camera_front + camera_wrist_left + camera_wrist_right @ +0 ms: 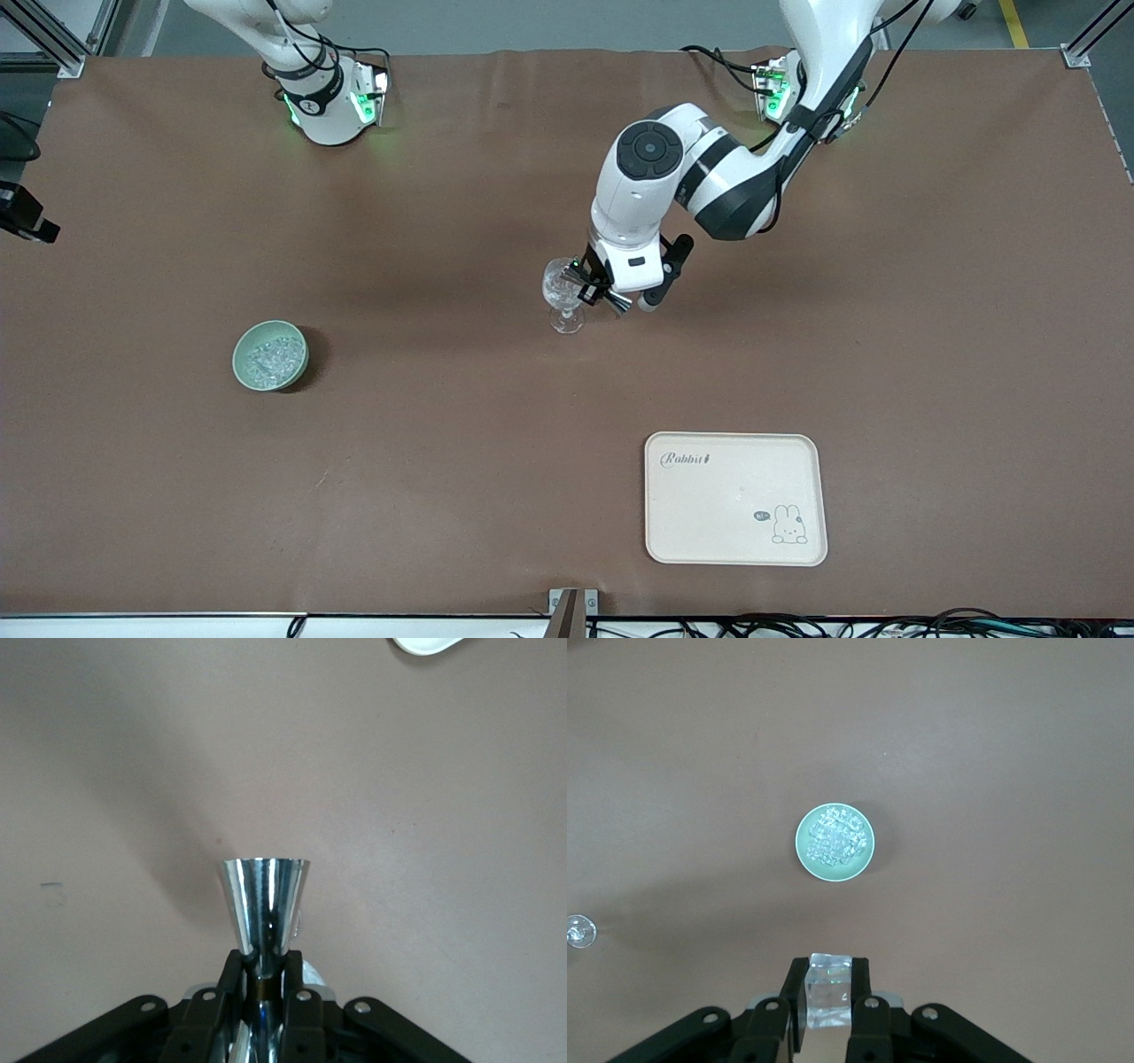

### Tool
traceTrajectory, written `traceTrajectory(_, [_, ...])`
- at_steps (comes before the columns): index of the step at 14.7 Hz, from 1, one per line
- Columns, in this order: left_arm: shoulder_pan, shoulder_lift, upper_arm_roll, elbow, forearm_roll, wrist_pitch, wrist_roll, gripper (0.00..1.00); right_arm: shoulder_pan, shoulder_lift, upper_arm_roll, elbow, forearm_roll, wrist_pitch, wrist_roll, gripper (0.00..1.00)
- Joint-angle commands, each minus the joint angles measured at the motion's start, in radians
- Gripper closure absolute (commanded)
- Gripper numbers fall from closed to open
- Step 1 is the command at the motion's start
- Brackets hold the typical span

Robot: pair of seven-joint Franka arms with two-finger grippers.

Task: Pour wine and add ice with both arms
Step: 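Hold the jigger tipped over the glass, then turn it upright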

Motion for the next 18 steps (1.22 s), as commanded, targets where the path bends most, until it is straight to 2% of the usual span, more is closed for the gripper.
traceTrajectory(1, [-0.019,-0.014,0.006,0.015,0.064,-0.03,-0.059,1.0,-0.02,-0.035,0.017,-0.038,0.01,-0.002,-0.004,0.99])
traceTrajectory(8, [-0.039,-0.02,0.003,0.018,0.174,-0.051,-0.13,1.0,-0.019,-0.035,0.017,-0.035,0.01,-0.022,-0.002,0.99])
traceTrajectory(18, [-0.051,-0.026,0.003,0.022,0.182,-0.062,-0.13,1.0,-0.019,-0.033,0.017,-0.035,0.01,-0.023,-0.004,0.99])
